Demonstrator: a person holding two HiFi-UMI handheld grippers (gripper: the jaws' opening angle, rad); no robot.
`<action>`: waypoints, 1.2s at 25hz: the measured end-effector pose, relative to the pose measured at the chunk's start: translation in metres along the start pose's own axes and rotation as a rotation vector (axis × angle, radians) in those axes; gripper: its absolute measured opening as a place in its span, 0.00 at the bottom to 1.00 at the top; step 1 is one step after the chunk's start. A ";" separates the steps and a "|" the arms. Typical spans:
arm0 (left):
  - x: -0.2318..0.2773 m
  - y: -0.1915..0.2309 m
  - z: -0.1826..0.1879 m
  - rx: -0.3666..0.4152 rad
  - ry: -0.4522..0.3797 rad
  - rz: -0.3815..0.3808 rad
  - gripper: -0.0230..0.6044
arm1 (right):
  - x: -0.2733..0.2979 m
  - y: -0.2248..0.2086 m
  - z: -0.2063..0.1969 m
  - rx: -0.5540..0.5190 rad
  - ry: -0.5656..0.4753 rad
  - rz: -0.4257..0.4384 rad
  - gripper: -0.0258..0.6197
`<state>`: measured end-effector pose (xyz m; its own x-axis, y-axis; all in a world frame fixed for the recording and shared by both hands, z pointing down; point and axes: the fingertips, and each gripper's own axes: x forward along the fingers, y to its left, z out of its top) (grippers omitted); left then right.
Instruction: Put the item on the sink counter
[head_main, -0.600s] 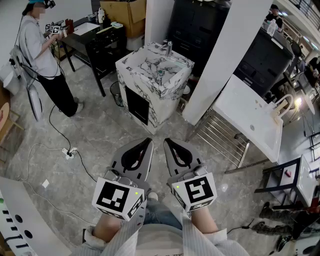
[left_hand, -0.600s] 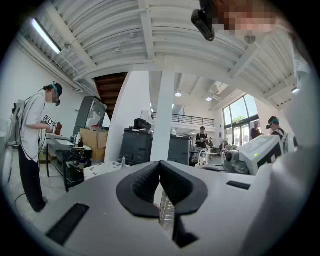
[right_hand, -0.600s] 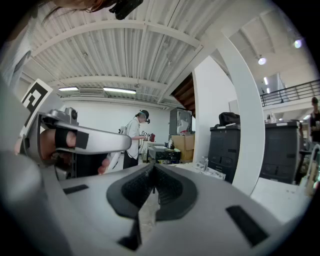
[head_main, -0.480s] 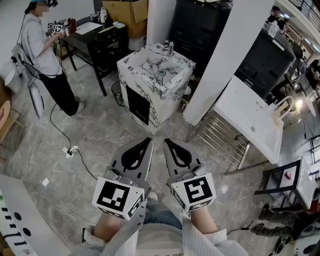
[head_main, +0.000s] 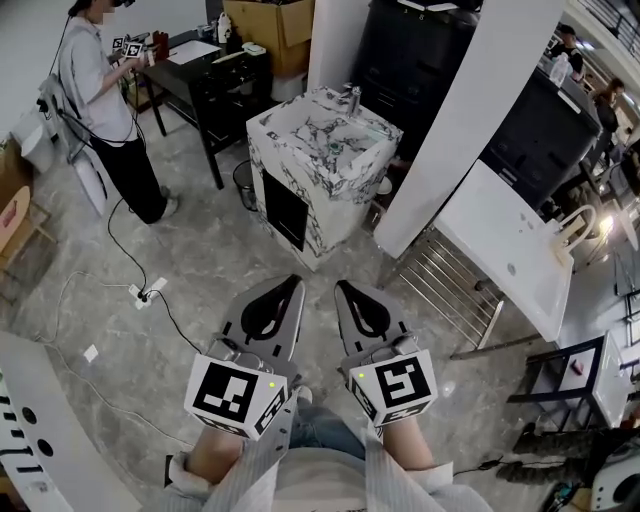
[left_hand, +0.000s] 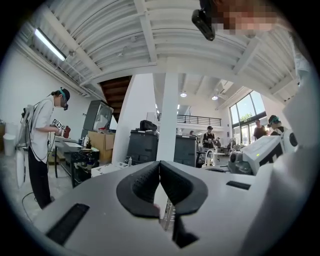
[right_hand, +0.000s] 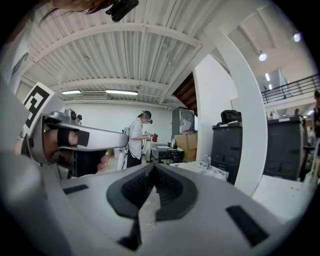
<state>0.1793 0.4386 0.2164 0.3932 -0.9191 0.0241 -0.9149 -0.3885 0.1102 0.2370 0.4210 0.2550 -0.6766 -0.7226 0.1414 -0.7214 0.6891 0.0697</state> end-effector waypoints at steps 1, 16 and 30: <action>0.001 0.001 -0.001 -0.001 0.002 0.003 0.06 | 0.002 0.000 -0.001 0.000 0.004 0.004 0.05; 0.074 0.109 0.001 -0.026 0.014 0.001 0.06 | 0.129 -0.021 0.000 -0.005 0.048 0.013 0.05; 0.160 0.245 0.024 0.003 0.029 -0.082 0.06 | 0.275 -0.061 0.020 0.016 0.052 -0.109 0.05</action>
<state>0.0161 0.1953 0.2231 0.4696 -0.8818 0.0437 -0.8796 -0.4629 0.1097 0.0916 0.1789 0.2700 -0.5858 -0.7889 0.1853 -0.7926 0.6055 0.0720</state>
